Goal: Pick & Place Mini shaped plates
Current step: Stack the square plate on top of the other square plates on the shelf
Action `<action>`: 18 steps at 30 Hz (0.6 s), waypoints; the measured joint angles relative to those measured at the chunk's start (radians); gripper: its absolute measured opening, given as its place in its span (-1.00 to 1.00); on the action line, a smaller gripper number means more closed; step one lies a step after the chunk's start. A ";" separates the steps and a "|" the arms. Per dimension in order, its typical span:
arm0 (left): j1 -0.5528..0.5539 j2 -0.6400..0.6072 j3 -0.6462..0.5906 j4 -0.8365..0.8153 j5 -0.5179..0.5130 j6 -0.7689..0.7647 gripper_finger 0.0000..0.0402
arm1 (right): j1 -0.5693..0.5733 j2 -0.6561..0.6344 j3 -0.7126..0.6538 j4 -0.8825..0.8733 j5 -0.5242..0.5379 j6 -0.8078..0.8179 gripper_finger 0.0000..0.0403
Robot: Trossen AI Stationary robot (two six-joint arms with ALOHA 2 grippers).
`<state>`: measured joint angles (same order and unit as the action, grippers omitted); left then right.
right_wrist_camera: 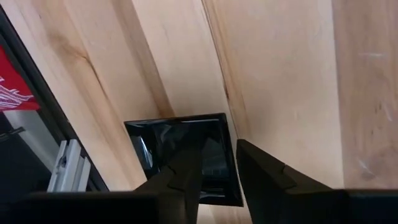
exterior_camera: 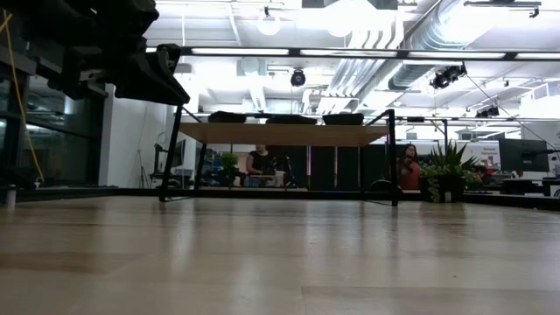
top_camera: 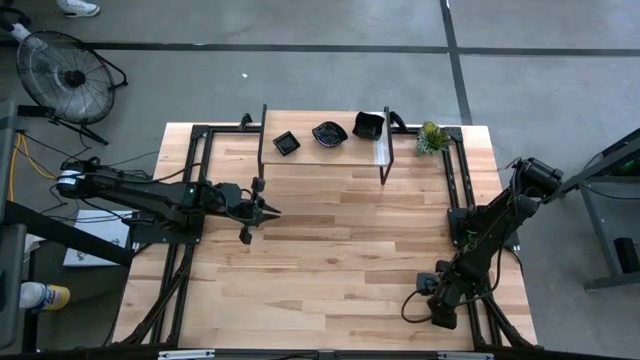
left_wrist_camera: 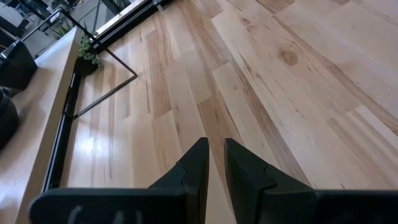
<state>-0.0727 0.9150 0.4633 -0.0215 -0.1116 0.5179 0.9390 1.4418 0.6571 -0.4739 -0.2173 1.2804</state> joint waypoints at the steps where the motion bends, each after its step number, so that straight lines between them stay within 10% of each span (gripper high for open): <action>1: 0.000 0.000 0.000 0.000 0.000 0.000 -0.77 | 0.000 0.000 0.000 0.000 0.000 -0.001 -0.53; 18: 0.000 0.000 0.000 -0.004 0.000 0.000 -0.77 | 0.004 -0.001 0.000 0.027 -0.001 -0.006 -0.98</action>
<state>-0.0731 0.9146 0.4633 -0.0257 -0.1119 0.5179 0.9432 1.4410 0.6571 -0.4469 -0.2178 1.2747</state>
